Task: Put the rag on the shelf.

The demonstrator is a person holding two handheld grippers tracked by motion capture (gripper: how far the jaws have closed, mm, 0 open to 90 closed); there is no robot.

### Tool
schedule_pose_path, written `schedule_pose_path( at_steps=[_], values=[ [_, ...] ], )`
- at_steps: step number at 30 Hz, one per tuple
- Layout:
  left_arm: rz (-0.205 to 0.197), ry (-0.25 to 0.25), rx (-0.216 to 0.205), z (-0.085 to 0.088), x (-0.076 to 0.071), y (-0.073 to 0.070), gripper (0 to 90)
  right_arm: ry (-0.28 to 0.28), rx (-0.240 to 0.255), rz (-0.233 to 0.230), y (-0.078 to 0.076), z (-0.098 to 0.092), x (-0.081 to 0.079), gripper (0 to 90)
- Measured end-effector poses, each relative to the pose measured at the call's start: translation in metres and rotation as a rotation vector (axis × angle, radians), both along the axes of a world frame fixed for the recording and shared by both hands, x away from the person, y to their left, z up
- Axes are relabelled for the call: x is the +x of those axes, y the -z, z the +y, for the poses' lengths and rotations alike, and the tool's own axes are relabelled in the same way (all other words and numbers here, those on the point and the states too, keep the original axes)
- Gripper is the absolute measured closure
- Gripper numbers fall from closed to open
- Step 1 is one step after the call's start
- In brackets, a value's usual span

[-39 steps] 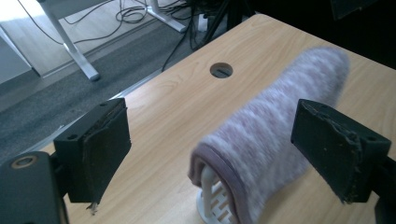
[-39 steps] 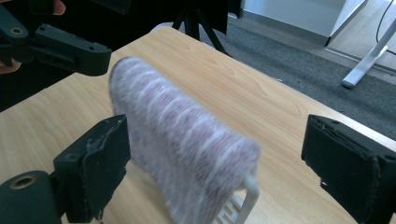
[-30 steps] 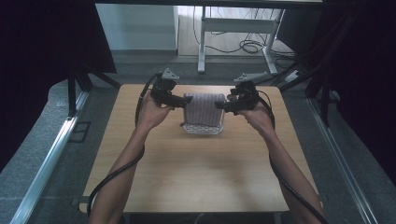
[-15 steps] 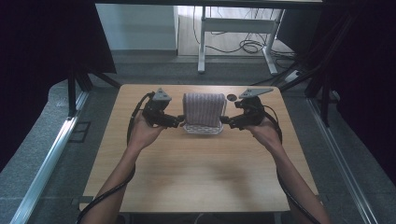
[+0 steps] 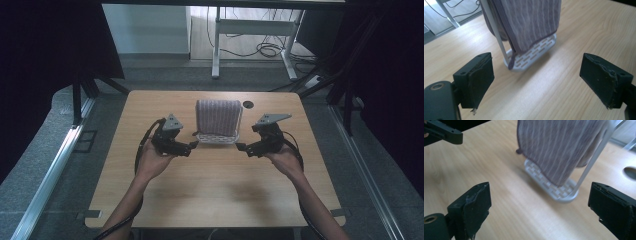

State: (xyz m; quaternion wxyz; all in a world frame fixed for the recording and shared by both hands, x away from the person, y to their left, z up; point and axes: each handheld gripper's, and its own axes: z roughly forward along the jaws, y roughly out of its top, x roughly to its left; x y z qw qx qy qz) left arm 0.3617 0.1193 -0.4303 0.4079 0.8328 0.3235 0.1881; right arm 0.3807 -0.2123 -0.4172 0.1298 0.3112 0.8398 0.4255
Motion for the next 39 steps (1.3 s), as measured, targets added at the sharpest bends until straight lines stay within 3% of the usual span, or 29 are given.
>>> schedule_pose_path(
  at_steps=[4,10,16,25,28,29,30,33,34,36,39],
  values=[
    [0.022,0.011,0.002,0.0,-0.009,0.019,11.7,0.021,-0.001,0.01,0.022,-0.004,-0.008,4.7],
    [0.027,0.008,0.031,-0.001,-0.02,0.036,11.7,0.041,0.004,0.031,0.041,-0.01,-0.012,4.7],
    [0.064,0.004,0.014,0.003,-0.031,0.059,11.7,0.04,-0.01,0.057,0.063,-0.011,-0.02,4.2],
    [0.098,-0.022,0.023,0.005,-0.044,0.088,11.8,0.021,-0.073,0.081,0.093,-0.006,-0.029,2.2],
    [0.128,-0.031,0.047,0.001,-0.048,0.106,11.8,0.008,-0.09,0.105,0.108,-0.002,-0.031,0.9],
    [0.128,-0.031,0.047,0.001,-0.048,0.106,11.7,0.008,-0.09,0.105,0.108,-0.002,-0.031,0.9],
    [0.153,-0.043,0.08,-0.002,-0.05,0.113,11.7,-0.001,-0.106,0.107,0.114,-0.001,-0.032,0.0],
    [0.156,-0.048,0.086,-0.003,-0.05,0.113,11.7,0.001,-0.124,0.112,0.123,0.001,-0.032,0.0],
    [0.156,-0.048,0.086,-0.003,-0.05,0.113,11.6,0.009,-0.127,0.078,0.127,0.001,-0.033,0.0],
    [0.181,-0.061,0.07,-0.002,-0.048,0.114,11.2,0.015,-0.155,0.06,0.127,0.002,-0.034,0.0],
    [0.181,-0.068,0.072,-0.003,-0.048,0.114,10.0,0.017,-0.152,0.063,0.127,0.003,-0.034,0.0]
  ],
)
